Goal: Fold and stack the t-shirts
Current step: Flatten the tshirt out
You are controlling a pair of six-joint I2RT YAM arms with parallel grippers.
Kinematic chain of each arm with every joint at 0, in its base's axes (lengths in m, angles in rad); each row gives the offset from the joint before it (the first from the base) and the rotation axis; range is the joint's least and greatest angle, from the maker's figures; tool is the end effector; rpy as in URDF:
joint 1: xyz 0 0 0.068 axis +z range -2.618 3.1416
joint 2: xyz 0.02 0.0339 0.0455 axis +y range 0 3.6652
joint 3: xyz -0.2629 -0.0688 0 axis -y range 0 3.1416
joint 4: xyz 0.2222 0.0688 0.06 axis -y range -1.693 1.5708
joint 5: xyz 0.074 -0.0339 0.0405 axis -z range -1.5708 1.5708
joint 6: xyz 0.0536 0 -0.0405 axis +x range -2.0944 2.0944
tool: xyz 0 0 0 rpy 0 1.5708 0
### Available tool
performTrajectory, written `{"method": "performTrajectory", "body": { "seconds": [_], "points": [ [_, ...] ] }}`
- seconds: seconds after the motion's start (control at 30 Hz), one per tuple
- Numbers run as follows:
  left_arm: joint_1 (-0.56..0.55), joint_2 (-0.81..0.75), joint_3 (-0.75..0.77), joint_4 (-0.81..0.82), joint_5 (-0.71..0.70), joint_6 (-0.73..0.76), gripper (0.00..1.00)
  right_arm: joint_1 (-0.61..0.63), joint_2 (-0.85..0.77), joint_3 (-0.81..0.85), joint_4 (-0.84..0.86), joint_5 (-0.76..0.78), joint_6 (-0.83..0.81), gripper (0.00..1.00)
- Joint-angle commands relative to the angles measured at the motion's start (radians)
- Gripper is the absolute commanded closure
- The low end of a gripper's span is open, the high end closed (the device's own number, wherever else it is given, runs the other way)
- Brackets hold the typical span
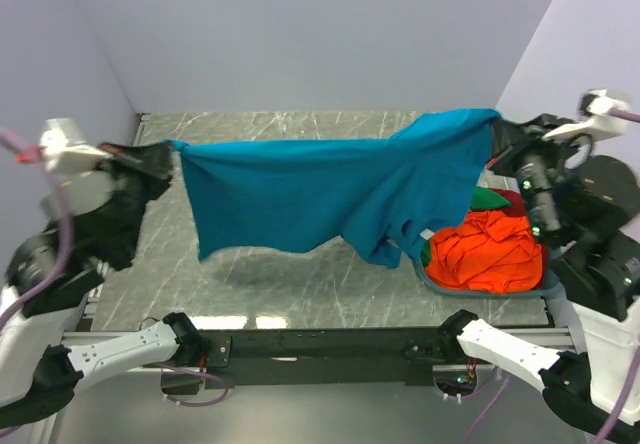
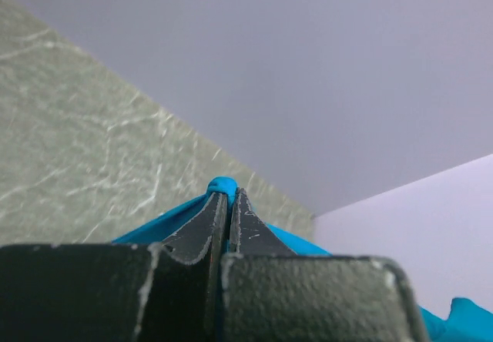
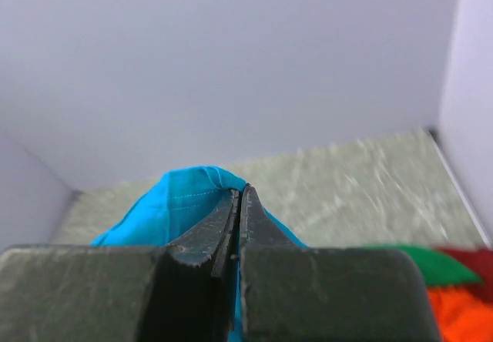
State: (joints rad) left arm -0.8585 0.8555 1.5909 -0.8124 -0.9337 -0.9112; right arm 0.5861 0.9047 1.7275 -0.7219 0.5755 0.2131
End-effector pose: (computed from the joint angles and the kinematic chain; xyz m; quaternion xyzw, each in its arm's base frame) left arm 0.0834 -0.0306 0.4974 -0.3229 0.6470 -0.2603 0.6398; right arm 0.0853 0.0216 0.5359 0.0877 0.6709 0.1014 0.7294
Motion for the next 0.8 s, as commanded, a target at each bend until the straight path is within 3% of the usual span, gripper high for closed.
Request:
{"method": "performTrajectory", "body": {
  "seconds": [0.0,0.13,0.3,0.57,0.7,0.77],
  "points": [
    [0.004,-0.09,0.055,0.099,-0.045,0.103,0.99,-0.005,-0.009,0.122,0.104,-0.126,-0.098,1.0],
    [0.004,-0.153,0.075,0.189,0.018,0.178,0.99,-0.005,0.0,0.234,0.092,-0.29,-0.124,1.0],
    [0.004,-0.164,0.17,0.246,0.203,0.261,0.99,-0.005,0.006,0.365,0.111,-0.417,-0.11,1.0],
    [0.006,-0.079,0.351,0.239,0.236,0.327,0.99,-0.005,0.03,0.448,0.142,-0.526,-0.118,1.0],
    [0.004,-0.026,0.333,0.295,0.09,0.405,0.99,-0.006,0.054,0.411,0.157,-0.473,-0.17,1.0],
    [0.004,0.005,0.282,0.358,-0.081,0.458,0.99,-0.005,0.091,0.373,0.164,-0.398,-0.184,1.0]
  ]
}}
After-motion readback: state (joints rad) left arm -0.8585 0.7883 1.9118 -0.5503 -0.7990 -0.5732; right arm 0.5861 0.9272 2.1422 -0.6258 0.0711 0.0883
